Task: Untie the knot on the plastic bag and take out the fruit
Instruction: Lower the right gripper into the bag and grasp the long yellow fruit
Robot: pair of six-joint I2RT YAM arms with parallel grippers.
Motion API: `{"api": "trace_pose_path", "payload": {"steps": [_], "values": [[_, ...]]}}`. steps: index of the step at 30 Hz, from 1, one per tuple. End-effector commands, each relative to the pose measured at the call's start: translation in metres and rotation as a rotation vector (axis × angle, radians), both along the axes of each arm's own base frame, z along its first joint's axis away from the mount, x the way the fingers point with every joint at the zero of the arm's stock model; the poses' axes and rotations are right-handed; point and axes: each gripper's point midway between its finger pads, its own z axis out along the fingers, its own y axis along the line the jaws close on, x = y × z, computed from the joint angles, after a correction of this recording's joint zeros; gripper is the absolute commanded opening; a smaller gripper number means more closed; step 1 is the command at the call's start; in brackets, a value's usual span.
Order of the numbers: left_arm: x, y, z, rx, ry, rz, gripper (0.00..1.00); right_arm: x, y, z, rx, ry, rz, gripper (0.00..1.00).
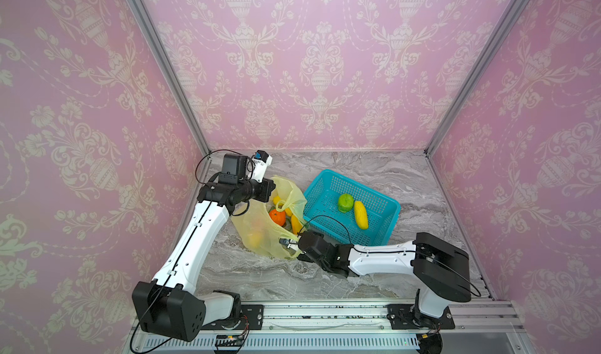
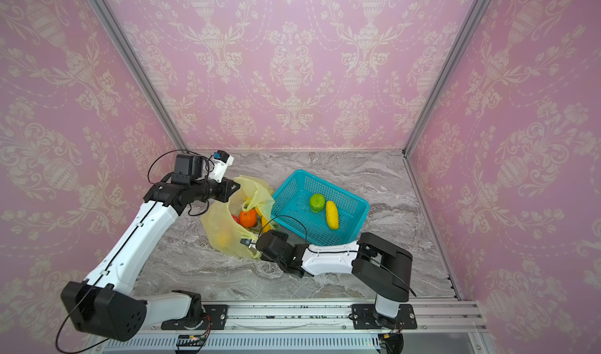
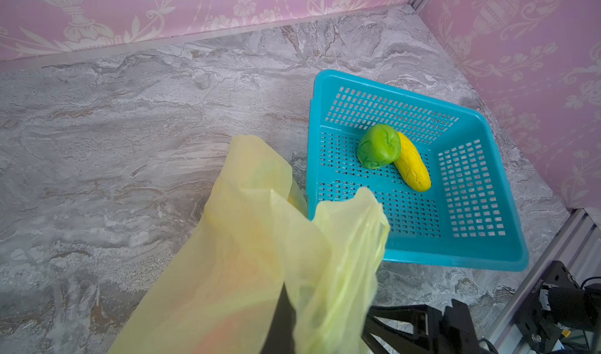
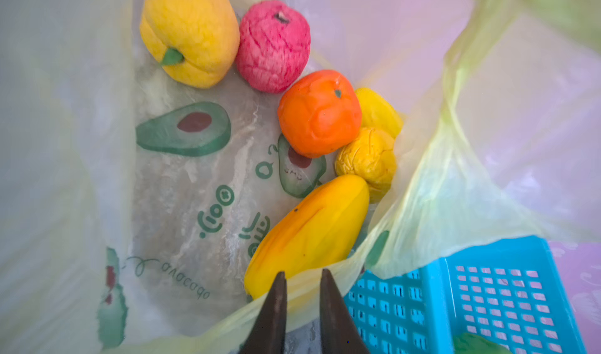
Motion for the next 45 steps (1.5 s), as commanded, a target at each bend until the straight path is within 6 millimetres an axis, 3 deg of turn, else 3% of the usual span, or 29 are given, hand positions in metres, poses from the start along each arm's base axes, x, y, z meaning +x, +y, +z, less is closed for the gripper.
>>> {"api": "trace_pose_path", "payload": {"steps": [1, 6, 9, 14, 15, 22, 25, 28, 33, 39, 42, 45], "values": [[-0.004, 0.001, 0.008, -0.018, -0.011, 0.005, 0.0, -0.01, 0.003, 0.014, 0.119, 0.079, 0.043, 0.16], [-0.005, 0.001, 0.009, -0.018, -0.016, 0.003, 0.0, -0.008, 0.013, 0.017, 0.146, 0.125, 0.002, 0.21], [-0.004, 0.001, 0.009, -0.021, -0.016, 0.005, 0.0, -0.009, 0.029, 0.001, 0.17, 0.196, -0.063, 0.26], [-0.004, -0.003, 0.011, -0.044, -0.013, -0.011, 0.0, 0.009, 0.028, -0.026, 0.155, 0.23, -0.296, 0.32], [-0.005, -0.004, 0.012, -0.047, -0.017, -0.011, 0.0, 0.016, 0.034, -0.016, 0.183, 0.222, -0.334, 0.36], [-0.006, -0.004, 0.014, -0.048, -0.023, -0.012, 0.0, 0.051, 0.009, -0.035, -0.002, 0.091, -0.629, 0.5], [-0.006, -0.004, 0.013, -0.047, -0.022, -0.012, 0.0, 0.056, 0.002, -0.038, -0.035, 0.07, -0.684, 0.6], [-0.006, -0.004, 0.014, -0.046, -0.023, -0.012, 0.0, 0.057, -0.004, -0.043, -0.031, 0.086, -0.707, 0.67], [-0.006, -0.003, 0.014, -0.046, -0.025, -0.011, 0.0, 0.052, -0.009, -0.049, 0.001, 0.135, -0.714, 0.68], [-0.007, -0.002, 0.014, -0.043, -0.026, -0.009, 0.0, 0.048, 0.0, -0.069, 0.033, 0.242, -0.684, 0.8], [-0.007, -0.003, 0.015, -0.044, -0.028, -0.01, 0.0, 0.049, 0.002, -0.078, 0.035, 0.278, -0.685, 0.8], [-0.007, -0.003, 0.015, -0.046, -0.028, -0.01, 0.0, 0.049, 0.005, -0.078, 0.049, 0.295, -0.669, 0.71]]}}
